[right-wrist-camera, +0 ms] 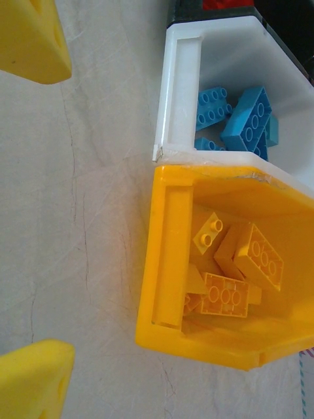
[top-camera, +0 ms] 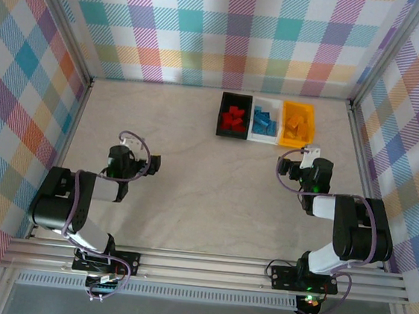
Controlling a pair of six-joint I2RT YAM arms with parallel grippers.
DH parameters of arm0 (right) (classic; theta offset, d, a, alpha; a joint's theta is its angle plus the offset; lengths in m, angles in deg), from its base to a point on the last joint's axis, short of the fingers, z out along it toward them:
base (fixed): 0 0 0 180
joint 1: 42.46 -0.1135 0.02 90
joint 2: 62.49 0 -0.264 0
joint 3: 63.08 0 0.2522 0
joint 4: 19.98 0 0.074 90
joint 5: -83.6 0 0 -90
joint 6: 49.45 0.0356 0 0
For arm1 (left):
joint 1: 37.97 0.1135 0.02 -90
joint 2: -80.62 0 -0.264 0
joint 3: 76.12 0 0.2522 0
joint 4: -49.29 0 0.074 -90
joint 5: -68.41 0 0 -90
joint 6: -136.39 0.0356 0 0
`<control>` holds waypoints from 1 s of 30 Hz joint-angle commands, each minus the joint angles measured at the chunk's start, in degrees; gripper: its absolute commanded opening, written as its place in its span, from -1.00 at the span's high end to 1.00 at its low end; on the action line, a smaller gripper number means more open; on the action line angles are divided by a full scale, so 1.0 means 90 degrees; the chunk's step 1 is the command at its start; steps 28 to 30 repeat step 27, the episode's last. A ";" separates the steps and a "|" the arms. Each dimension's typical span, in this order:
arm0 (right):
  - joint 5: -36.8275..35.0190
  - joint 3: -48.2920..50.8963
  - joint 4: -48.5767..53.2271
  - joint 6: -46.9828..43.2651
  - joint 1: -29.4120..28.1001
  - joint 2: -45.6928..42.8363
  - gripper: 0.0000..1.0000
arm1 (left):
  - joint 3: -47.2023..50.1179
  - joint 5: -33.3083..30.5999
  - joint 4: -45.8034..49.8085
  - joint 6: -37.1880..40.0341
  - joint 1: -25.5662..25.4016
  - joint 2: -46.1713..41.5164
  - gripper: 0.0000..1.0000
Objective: Sort the legos into containers by color
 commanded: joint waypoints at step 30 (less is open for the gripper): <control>0.0006 0.0028 -0.0234 0.0110 0.0023 0.0050 -0.99 | -0.0268 -0.0883 -0.0249 -0.0344 -0.0006 0.0032 -1.00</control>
